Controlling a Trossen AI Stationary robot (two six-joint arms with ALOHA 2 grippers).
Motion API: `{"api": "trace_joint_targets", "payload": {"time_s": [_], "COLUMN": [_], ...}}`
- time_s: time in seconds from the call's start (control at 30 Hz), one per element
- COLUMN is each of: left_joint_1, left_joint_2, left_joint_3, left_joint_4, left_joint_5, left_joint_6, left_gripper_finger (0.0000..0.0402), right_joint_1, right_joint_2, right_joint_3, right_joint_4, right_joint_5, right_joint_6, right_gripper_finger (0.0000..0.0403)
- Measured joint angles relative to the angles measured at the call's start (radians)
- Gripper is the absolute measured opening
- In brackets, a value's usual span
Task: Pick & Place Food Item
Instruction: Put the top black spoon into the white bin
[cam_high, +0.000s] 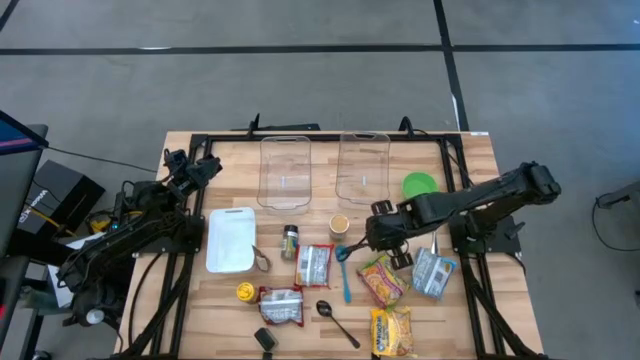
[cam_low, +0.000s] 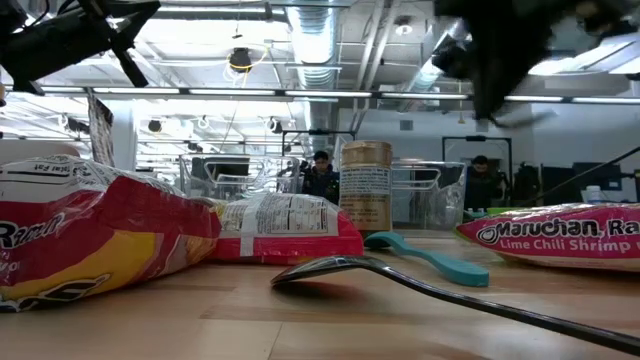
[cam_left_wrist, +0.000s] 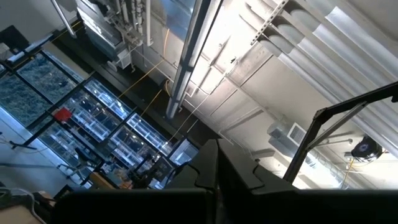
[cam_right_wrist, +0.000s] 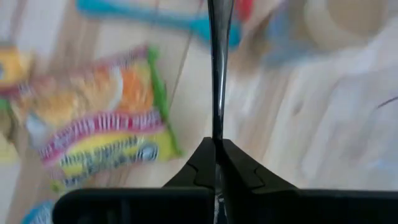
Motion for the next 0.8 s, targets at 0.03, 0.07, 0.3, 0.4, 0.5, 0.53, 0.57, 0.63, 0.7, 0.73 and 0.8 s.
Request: {"api": "trace_joint_targets", "payload": {"time_s": [0.03, 0.07, 0.3, 0.4, 0.5, 0.53, 0.57, 0.63, 0.7, 0.73, 0.8], "left_joint_1": [0.000, 0.000, 0.000, 0.000, 0.000, 0.000, 0.000, 0.000, 0.000, 0.000, 0.000], "left_joint_2": [0.000, 0.000, 0.000, 0.000, 0.000, 0.000, 0.000, 0.000, 0.000, 0.000, 0.000], "left_joint_3": [0.000, 0.000, 0.000, 0.000, 0.000, 0.000, 0.000, 0.000, 0.000, 0.000, 0.000], "left_joint_4": [0.000, 0.000, 0.000, 0.000, 0.000, 0.000, 0.000, 0.000, 0.000, 0.000, 0.000], "left_joint_5": [0.000, 0.000, 0.000, 0.000, 0.000, -0.002, -0.004, -0.019, -0.038, -0.050, -0.080], "left_joint_6": [0.000, 0.000, -0.003, -0.003, -0.003, -0.003, -0.003, -0.003, -0.003, -0.003, -0.002], "left_gripper_finger": [0.0000, 0.0000, 0.0000, 0.0000, 0.0000, 0.0000, 0.0000, 0.0000, 0.0000, 0.0000, 0.0000], "right_joint_1": [0.004, 0.007, -0.015, -0.039, -0.069, -0.080, -0.092, -0.116, -0.139, -0.152, -0.173], "right_joint_2": [0.000, -0.001, -0.001, -0.001, -0.001, 0.001, 0.004, 0.007, 0.010, 0.017, 0.024], "right_joint_3": [0.026, 0.052, 0.185, 0.208, 0.210, 0.210, 0.210, 0.210, 0.210, 0.211, 0.209], "right_joint_4": [0.005, 0.008, 0.086, 0.170, 0.268, 0.298, 0.327, 0.371, 0.412, 0.436, 0.447], "right_joint_5": [0.028, 0.059, 0.356, 0.439, 0.469, 0.469, 0.471, 0.481, 0.496, 0.504, 0.523], "right_joint_6": [0.000, 0.002, 0.055, 0.088, 0.113, 0.124, 0.137, 0.176, 0.212, 0.231, 0.276], "right_gripper_finger": [0.0001, 0.0001, 0.0000, 0.0000, 0.0000, 0.0001, 0.0001, 0.0002, 0.0002, 0.0002, 0.0002]}}
